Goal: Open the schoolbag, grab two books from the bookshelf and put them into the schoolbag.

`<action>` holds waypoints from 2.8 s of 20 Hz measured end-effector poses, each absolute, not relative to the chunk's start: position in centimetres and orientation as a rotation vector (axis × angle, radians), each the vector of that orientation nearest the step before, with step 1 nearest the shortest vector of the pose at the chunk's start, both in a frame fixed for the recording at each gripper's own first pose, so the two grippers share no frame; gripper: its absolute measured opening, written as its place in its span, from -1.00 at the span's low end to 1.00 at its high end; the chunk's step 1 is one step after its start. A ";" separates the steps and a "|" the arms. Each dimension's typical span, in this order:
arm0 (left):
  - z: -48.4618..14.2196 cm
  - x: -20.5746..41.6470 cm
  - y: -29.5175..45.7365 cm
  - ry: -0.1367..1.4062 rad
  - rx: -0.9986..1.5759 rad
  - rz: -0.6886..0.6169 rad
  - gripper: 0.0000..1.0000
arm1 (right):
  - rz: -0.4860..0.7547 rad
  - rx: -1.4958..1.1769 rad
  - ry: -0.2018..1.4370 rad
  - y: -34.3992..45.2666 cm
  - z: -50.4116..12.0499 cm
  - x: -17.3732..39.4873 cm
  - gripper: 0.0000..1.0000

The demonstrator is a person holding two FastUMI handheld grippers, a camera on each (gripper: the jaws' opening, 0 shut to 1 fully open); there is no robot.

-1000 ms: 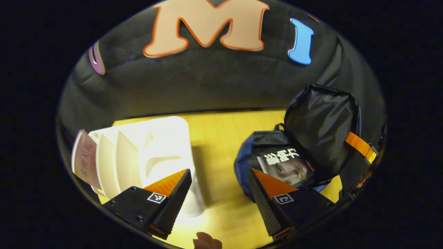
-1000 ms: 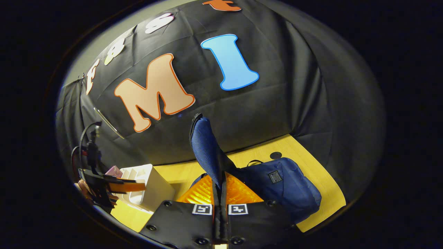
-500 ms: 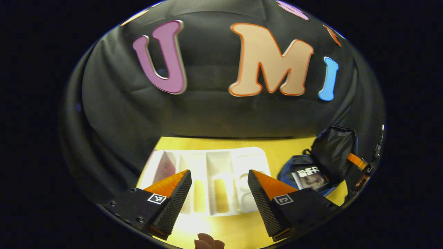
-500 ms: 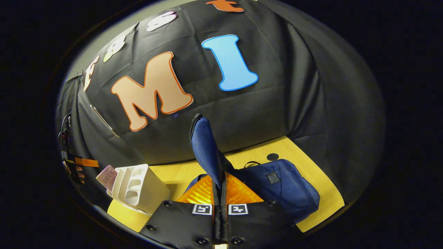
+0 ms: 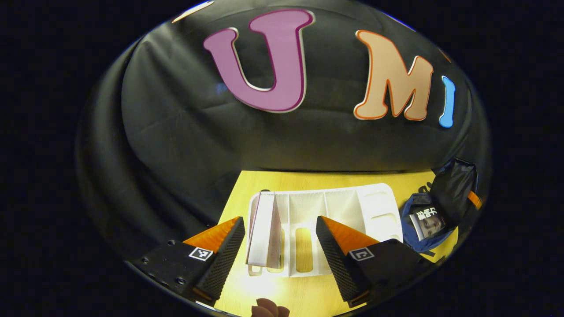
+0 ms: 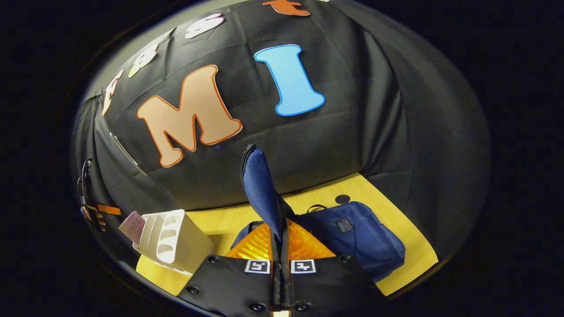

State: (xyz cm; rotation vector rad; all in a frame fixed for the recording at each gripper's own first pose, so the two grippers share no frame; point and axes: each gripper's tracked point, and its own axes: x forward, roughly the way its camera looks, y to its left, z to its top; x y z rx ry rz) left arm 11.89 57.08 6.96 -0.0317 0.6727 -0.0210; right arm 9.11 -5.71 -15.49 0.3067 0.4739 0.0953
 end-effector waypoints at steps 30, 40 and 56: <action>-3.7 13.7 59.2 1.044 -0.080 -0.094 -0.27 | 0.083 0.313 0.492 -5.6 -15.6 7.9 -0.98; -1.2 12.8 59.7 1.043 -0.060 -0.119 -0.29 | 0.081 0.298 0.501 -5.3 -15.8 7.9 -0.88; 16.2 14.1 62.1 0.762 -0.325 -0.186 -0.32 | 0.074 0.286 0.509 -5.0 -15.7 7.6 -0.89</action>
